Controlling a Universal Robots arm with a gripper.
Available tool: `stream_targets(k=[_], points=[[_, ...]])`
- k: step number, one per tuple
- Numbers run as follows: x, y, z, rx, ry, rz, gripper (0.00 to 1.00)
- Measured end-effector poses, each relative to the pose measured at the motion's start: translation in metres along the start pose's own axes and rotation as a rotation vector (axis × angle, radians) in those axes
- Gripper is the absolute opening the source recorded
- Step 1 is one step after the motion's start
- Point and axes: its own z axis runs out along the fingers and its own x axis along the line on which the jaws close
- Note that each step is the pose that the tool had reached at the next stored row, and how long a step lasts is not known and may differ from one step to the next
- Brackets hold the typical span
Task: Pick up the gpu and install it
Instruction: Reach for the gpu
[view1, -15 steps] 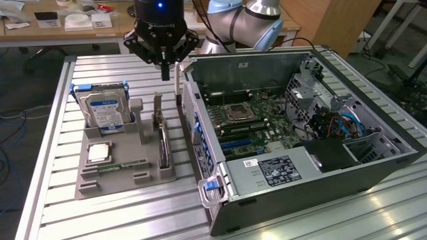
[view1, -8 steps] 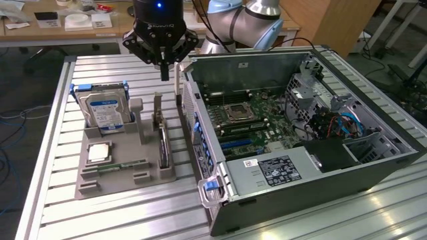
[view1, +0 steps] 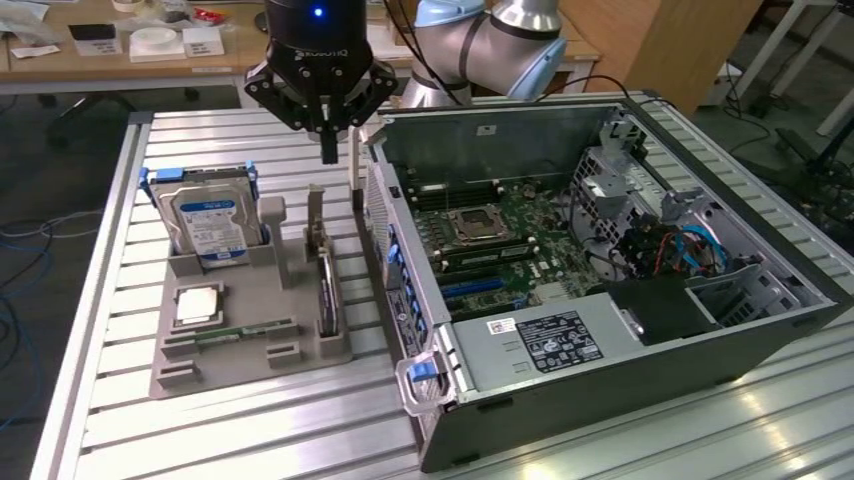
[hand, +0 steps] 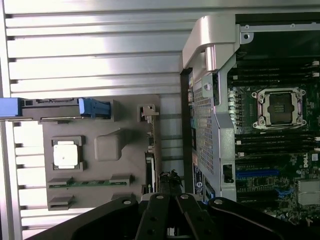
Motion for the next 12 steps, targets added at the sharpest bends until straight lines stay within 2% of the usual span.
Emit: stream_targets(k=[12], points=[[0.0007,-0.0041,-0.0002,0.0000,0.0000,0.000,0.11]])
